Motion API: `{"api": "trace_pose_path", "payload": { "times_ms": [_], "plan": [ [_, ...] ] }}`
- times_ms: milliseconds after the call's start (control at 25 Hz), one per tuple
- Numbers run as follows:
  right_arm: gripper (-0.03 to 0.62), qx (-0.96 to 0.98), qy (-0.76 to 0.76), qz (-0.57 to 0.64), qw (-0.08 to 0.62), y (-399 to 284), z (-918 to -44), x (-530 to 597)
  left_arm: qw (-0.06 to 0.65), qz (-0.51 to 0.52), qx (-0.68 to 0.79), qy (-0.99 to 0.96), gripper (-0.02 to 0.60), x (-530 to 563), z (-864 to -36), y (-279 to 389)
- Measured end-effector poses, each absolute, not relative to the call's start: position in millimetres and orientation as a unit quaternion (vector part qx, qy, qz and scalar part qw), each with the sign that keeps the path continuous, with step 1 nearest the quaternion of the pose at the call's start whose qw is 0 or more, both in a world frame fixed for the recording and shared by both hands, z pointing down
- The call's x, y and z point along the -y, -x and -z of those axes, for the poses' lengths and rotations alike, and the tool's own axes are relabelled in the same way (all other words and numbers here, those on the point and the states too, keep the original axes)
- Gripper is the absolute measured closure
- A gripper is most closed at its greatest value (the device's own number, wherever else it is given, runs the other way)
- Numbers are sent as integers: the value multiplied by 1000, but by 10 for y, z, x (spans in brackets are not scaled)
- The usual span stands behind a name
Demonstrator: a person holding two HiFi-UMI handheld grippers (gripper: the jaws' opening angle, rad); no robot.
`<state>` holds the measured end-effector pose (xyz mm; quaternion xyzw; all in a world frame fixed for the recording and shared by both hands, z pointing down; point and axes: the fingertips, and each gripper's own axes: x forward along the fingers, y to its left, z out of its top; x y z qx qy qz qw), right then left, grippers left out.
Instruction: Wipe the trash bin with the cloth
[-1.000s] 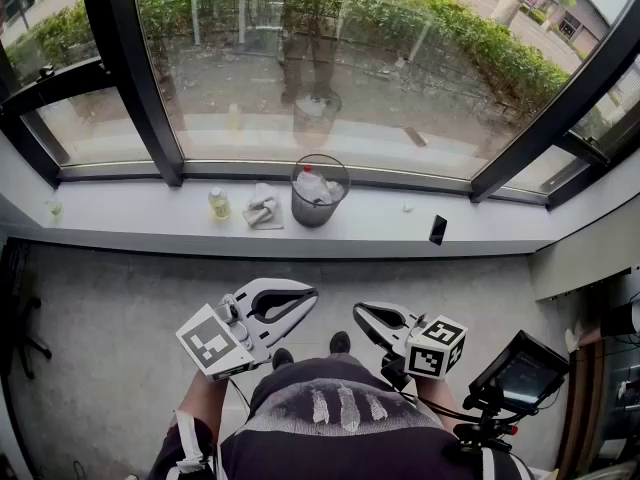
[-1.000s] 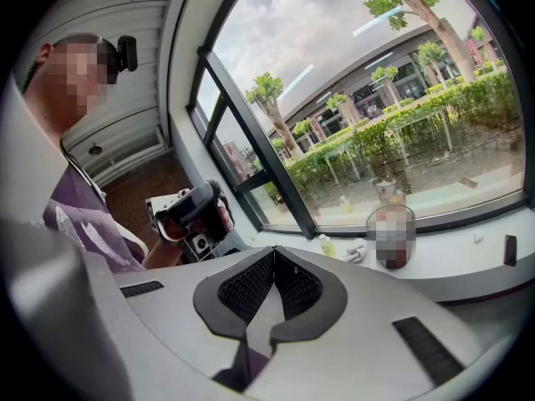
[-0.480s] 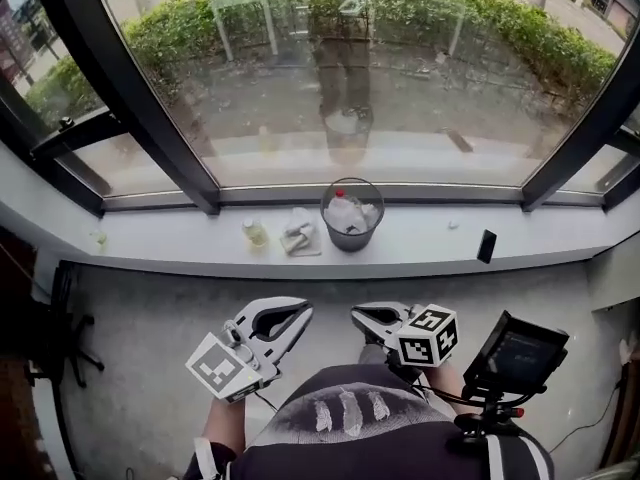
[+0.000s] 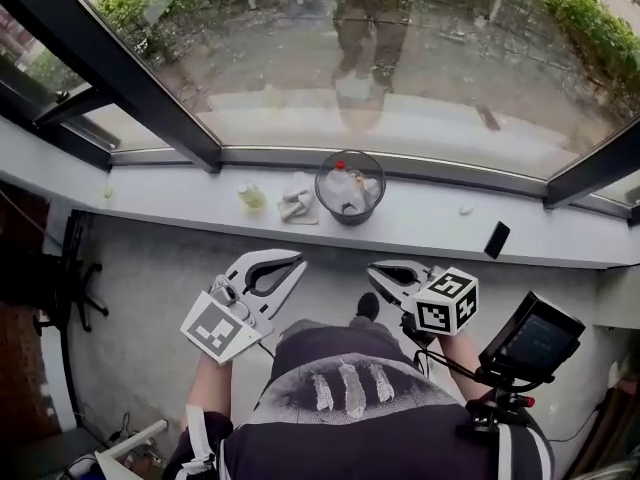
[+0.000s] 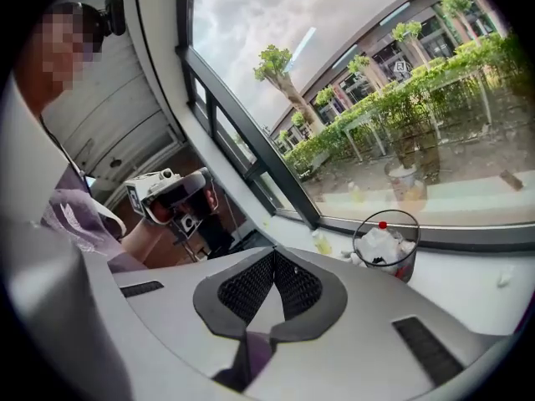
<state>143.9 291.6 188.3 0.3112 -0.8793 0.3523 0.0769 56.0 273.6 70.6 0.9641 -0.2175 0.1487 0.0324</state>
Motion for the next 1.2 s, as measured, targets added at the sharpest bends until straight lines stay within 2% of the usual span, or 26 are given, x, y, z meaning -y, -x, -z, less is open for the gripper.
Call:
{"api": "trace_pose_path", "payload": {
  "times_ms": [240, 400, 560, 760, 880, 1200],
  "plan": [
    [594, 893, -323, -298, 102, -1457, -1760, -2589, 14, -150, 200, -968, 584, -2380, -707, -678],
    [594, 883, -334, -308, 117, -1406, -1829, -2486, -31, -146, 150, -977, 584, -2266, -774, -698],
    [594, 873, -350, -314, 129, -1262, -1843, -2291, -73, -166, 117, -976, 584, -1904, -954, -524],
    [594, 848, -369, -357, 130, -958, -1814, -1969, -74, -168, 95, -978, 584, -1370, -1028, -175],
    [594, 839, -378, -361, 149, -717, -1894, -1725, -55, -194, 101, -974, 584, -976, -1290, 109],
    [594, 825, -374, -369, 208, -506, -2239, -1386, -91, -345, 104, -928, 584, -225, -2710, 353]
  ]
}}
